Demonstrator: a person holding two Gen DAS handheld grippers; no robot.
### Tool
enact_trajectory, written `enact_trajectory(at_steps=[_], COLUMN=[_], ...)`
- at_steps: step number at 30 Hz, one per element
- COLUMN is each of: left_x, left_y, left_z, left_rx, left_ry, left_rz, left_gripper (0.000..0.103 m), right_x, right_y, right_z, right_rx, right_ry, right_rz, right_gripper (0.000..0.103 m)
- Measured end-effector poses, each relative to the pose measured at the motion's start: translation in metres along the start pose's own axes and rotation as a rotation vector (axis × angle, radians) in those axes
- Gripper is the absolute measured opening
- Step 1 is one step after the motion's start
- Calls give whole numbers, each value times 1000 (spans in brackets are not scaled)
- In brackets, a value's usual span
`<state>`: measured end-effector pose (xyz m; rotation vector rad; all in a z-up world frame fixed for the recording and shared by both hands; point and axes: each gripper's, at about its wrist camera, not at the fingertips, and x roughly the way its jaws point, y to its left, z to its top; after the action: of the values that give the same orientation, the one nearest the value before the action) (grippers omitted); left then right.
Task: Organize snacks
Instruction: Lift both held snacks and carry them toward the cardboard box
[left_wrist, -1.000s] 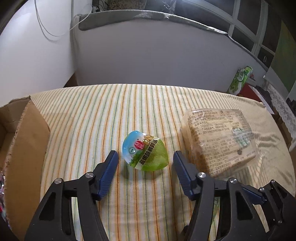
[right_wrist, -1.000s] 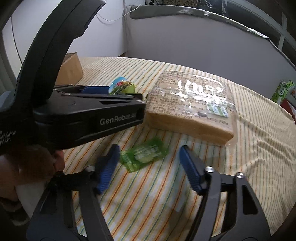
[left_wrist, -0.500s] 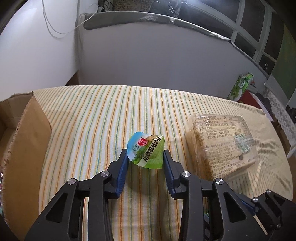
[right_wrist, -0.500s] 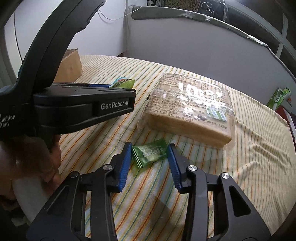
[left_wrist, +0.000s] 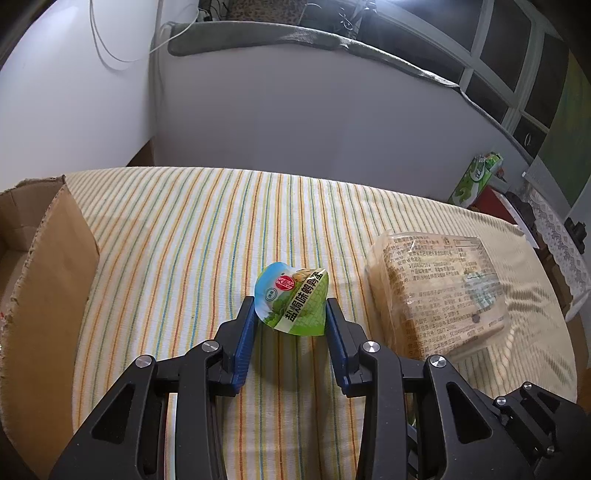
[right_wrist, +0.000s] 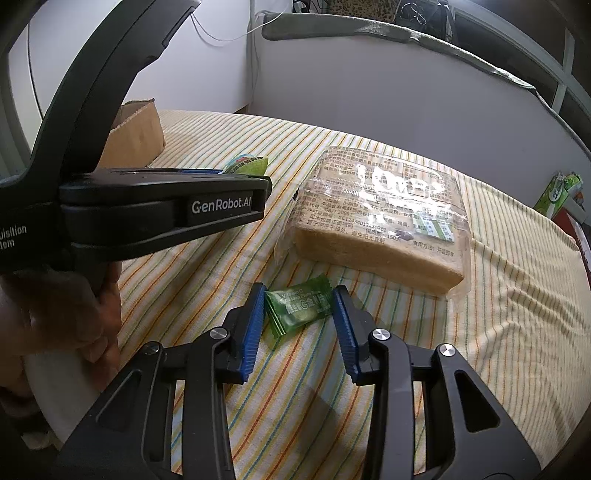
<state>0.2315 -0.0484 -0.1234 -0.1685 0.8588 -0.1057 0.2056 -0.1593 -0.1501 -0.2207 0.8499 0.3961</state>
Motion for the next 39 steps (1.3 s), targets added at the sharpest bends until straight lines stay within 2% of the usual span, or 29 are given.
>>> enact_trajectory(at_steps=[9,11,13,15,16,20,24,29,39], left_x=[-1,-1,-2,-5,-11,-63,-104,-135,-192], left_y=[2,1,6,14,18,16,5,-14,-30], left_z=[1,1,1,2,0,-21,-52,-69,-73], left_rx=[-2,-4,-24,-62,-79,-39,18,83,152], left_ry=[1,0,-3,-7,-18,-113,-156,-178,-276], left_rz=[9,9,-13,-67,-108,-98,-106,-114,-105], left_gripper=[30,30,28,25,25,25,25,25,25], right_x=[-2,-2,-9,-27,-36,-62,-79,-119,-175], right_y=[-7,-10,-16,-18,-18,-17,-20,-18,1], right_z=[-1,-1,-2,-11,-18,-47,-70,-73,-65], right_rx=[8,21,52,73,87,131,184,183,140], right_ry=[-1,-4,-23,-52,-63,-92,-115,-185,-281], right_rz=[10,25,51,32,36,35,32,-3,-44], right_gripper=[38,36,29,29,29,29,29,29,29])
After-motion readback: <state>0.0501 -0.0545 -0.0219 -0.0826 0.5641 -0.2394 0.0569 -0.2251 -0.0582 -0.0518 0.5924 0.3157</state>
